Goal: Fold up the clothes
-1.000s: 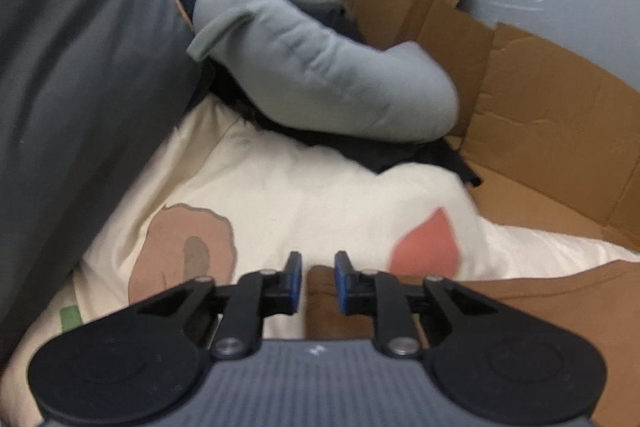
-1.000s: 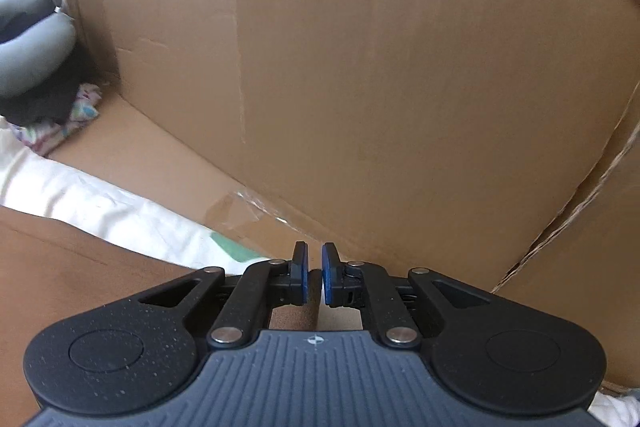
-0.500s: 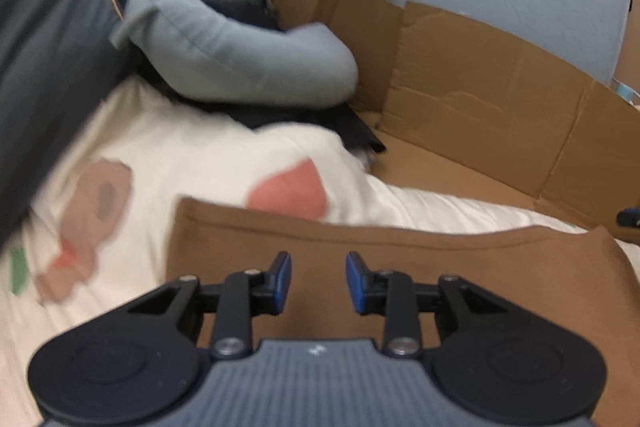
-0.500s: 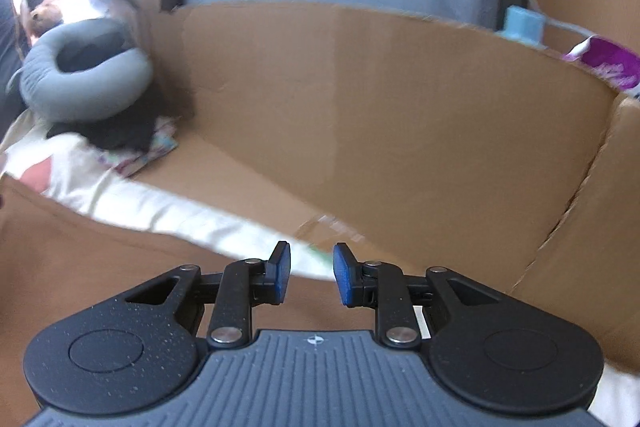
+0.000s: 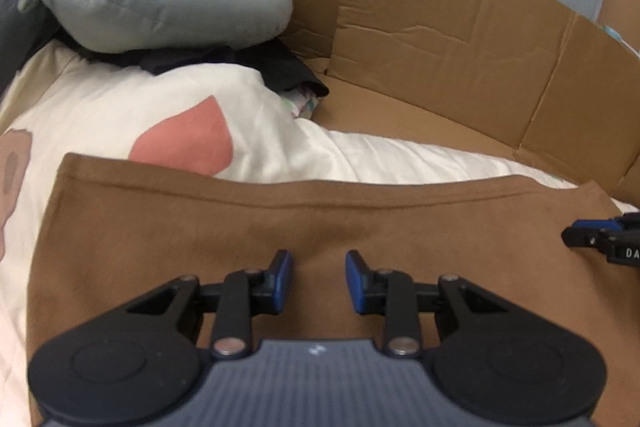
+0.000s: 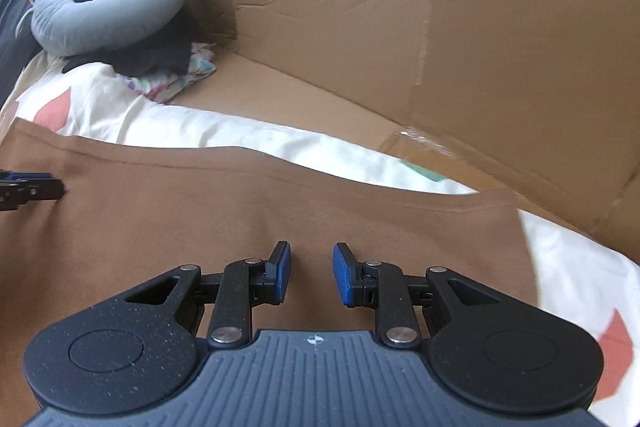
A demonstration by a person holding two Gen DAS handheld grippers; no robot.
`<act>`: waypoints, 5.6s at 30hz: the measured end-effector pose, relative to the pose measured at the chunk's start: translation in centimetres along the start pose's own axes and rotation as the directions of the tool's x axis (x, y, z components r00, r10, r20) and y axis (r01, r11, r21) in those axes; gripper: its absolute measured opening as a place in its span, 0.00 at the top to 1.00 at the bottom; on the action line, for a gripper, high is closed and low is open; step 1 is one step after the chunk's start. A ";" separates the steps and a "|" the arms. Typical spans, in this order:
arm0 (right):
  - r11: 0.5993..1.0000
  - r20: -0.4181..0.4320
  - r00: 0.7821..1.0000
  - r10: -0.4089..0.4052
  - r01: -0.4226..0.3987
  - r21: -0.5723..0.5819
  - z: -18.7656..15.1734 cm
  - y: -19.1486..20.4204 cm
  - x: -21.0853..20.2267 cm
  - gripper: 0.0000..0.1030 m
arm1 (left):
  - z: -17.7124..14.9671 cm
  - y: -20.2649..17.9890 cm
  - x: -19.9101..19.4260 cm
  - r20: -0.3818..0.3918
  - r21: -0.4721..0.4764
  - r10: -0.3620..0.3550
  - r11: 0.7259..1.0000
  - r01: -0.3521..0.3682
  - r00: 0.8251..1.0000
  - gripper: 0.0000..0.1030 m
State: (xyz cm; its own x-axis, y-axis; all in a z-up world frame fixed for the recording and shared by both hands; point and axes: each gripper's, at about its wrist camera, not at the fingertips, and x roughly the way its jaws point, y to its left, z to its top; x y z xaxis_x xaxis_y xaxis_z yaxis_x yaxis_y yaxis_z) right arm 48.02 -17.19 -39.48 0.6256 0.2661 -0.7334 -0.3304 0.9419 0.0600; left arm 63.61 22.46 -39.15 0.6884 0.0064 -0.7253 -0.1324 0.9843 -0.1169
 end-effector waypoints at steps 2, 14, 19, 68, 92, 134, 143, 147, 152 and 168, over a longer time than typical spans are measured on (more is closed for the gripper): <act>1.000 0.012 1.000 0.028 -0.028 0.011 0.6 0.6 0.2 0.71 | 0.3 -0.1 0.5 -0.004 0.003 -0.002 1.000 0.002 1.000 0.65; 0.999 -0.014 0.999 0.053 -0.053 0.008 3.1 2.9 3.7 0.80 | 1.5 0.0 2.3 -0.028 0.001 -0.007 1.000 0.007 1.000 0.64; 0.995 -0.030 0.995 0.092 -0.091 0.043 3.6 2.1 3.8 0.77 | 2.2 0.5 1.4 -0.034 -0.030 -0.032 0.999 0.031 0.999 0.64; 0.990 -0.212 0.977 0.032 -0.060 -0.128 -14.1 7.7 -14.8 0.40 | -14.6 -9.4 -14.3 -0.236 0.240 -0.104 0.957 0.162 0.966 0.32; 0.994 -0.166 0.980 -0.113 0.111 -0.022 -17.3 -1.9 -18.2 0.38 | -15.4 -0.6 -16.5 -0.240 0.147 0.026 0.989 0.010 0.970 0.41; 0.727 -0.027 0.991 0.133 -0.079 0.682 -22.6 -12.7 -20.2 0.60 | -19.6 11.2 -20.8 -0.161 -0.516 0.039 0.849 -0.118 0.986 0.53; 0.465 0.108 0.959 0.261 -0.223 0.857 -25.4 -14.9 -18.0 0.68 | -22.4 13.9 -20.8 -0.050 -0.736 -0.032 0.677 -0.015 0.998 0.54; 0.410 0.125 0.957 0.263 -0.228 0.883 -26.0 -15.6 -17.5 0.86 | -23.5 14.8 -21.2 -0.001 -0.813 -0.048 0.582 0.027 0.999 0.56; 0.371 0.177 0.953 0.244 -0.261 0.891 -25.5 -15.4 -18.0 0.98 | -24.0 15.0 -21.0 0.041 -0.851 -0.070 0.520 0.071 0.997 0.57; 0.341 0.145 0.955 0.258 -0.230 0.911 -25.6 -14.6 -17.2 0.79 | -24.3 15.6 -19.7 0.122 -0.848 -0.101 0.507 0.156 0.987 0.51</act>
State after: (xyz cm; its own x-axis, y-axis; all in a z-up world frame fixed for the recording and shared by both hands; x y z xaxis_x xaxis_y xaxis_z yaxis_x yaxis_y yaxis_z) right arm 23.93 -40.76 -45.09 0.6149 0.5265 -0.5871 0.3874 0.4468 0.8064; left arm 30.68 33.38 -43.12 0.7798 -0.0715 -0.6219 -0.5641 0.3507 -0.7476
